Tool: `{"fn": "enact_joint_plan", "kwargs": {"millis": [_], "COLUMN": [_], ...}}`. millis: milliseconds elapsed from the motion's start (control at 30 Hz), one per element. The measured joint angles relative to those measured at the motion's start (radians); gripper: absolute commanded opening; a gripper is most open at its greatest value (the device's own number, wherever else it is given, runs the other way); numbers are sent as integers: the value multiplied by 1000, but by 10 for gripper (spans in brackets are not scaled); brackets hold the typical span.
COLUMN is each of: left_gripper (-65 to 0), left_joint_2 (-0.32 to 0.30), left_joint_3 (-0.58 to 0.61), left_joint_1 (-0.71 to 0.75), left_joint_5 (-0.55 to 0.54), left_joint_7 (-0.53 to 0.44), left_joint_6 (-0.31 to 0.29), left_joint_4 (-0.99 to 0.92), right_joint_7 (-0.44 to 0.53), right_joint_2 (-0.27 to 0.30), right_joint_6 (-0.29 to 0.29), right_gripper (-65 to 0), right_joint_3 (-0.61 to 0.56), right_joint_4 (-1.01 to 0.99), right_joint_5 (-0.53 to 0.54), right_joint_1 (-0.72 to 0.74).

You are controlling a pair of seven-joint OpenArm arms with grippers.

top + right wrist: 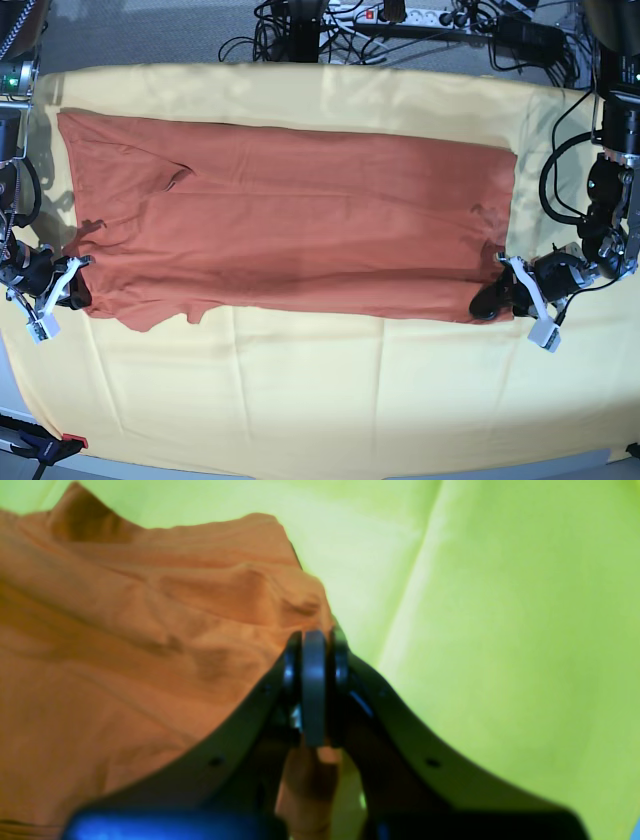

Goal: Fold the T-shirt properly
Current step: 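Lift the hem and fold it toward the collar edge with both grippers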

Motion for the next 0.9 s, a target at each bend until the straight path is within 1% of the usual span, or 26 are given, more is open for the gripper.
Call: {"fn": "enact_joint_plan", "kwargs": {"millis": [167, 300, 400, 467, 533, 600, 700, 767, 833, 900], "left_gripper": [-650, -650, -650, -650, -650, -650, -650, -650, -650, -650], "left_joint_2": [0, -1, -12, -19, -27, -34, -33, -34, -35, -38], "left_joint_3": [0, 0, 0, 0, 0, 0, 0, 0, 0, 0], "left_joint_1": [0, 0, 0, 0, 5, 11, 12, 14, 14, 14], "left_joint_5": [-6, -6, -6, -6, -8, -37, -80, -109, -125, -174], "left_joint_7": [0, 0, 2, 23, 21, 27, 94, 119, 143, 184], "left_joint_6": [0, 0, -1, 0, 0, 0, 0, 0, 0, 0], "left_joint_4": [0, 26, 50, 58, 67, 72, 72, 73, 73, 74], "right_joint_7": [-2, -3, -3, -1, -7, -6, -7, -38, -42, -42], "right_joint_2": [0, 8, 8, 11, 19, 29, 37, 37, 38, 38], "right_joint_6": [0, 0, 0, 0, 0, 0, 0, 0, 0, 0], "right_gripper": [-650, -650, -650, -650, -650, -650, -650, -650, -650, -650], "right_joint_3": [0, 0, 0, 0, 0, 0, 0, 0, 0, 0], "right_joint_4": [11, 101, 159, 163, 163, 163, 163, 163, 163, 163], "right_joint_5": [0, -1, -2, -1, -2, -1, -1, -2, -1, -1], "right_joint_1": [-1, -42, -79, -95, -98, -97, -94, -95, -96, -97]}}
